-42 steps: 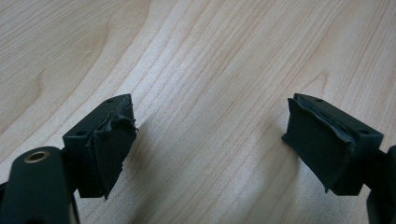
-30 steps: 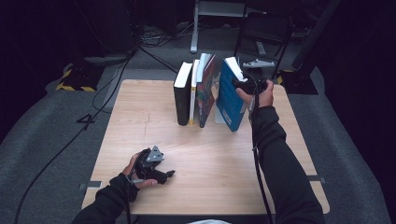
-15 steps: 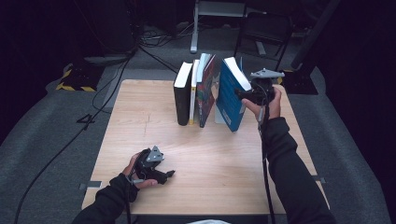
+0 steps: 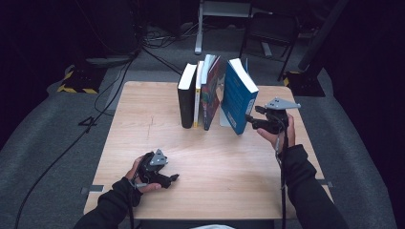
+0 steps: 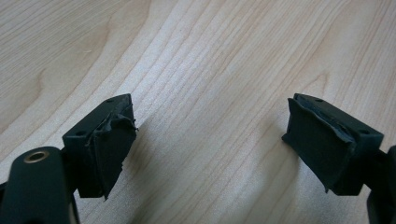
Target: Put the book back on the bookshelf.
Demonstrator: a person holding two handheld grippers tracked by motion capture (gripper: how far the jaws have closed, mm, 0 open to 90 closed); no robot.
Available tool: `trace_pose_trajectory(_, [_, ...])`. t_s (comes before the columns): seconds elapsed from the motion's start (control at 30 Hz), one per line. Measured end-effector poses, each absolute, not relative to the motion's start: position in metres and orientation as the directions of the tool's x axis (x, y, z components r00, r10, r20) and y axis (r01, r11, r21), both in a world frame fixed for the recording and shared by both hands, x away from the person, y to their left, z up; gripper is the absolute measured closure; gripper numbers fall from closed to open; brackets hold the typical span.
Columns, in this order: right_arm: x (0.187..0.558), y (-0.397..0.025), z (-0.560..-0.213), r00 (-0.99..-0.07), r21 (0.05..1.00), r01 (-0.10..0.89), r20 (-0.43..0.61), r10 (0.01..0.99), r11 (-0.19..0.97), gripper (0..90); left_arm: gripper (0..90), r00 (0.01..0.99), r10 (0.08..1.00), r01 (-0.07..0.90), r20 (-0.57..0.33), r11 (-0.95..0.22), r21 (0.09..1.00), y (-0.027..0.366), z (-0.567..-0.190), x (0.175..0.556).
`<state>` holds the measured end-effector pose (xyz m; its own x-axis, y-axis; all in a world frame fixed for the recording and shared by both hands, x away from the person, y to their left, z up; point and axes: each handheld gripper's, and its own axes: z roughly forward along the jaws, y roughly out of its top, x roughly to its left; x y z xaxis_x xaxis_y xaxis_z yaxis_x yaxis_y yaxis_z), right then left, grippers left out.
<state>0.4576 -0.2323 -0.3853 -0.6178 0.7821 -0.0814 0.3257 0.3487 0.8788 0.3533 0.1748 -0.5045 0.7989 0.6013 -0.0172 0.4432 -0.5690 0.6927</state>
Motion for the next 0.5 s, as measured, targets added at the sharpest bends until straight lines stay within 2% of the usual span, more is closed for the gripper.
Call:
trace_pose_trajectory(0.17, [0.46, -0.236, -0.408, -0.631, 0.871, 0.341, -0.068, 0.773, 0.355, 52.3, 16.1, 0.799, 0.601, 0.444, -0.018, -0.569, 0.692, 0.175, -0.504, 0.353])
trace_pose_trajectory(0.33, [0.473, -0.235, -0.443, -0.634, 0.824, 0.386, -0.09, 0.768, 0.416, 56.6, 16.1, 0.799, 0.601, 0.443, -0.018, -0.569, 0.693, 0.175, -0.504, 0.353])
trace_pose_trajectory(0.5, [0.483, -0.232, -0.458, -0.654, 0.818, 0.398, -0.065, 0.753, 0.416, 60.3, 16.1, 0.799, 0.601, 0.443, -0.018, -0.569, 0.693, 0.175, -0.504, 0.353])
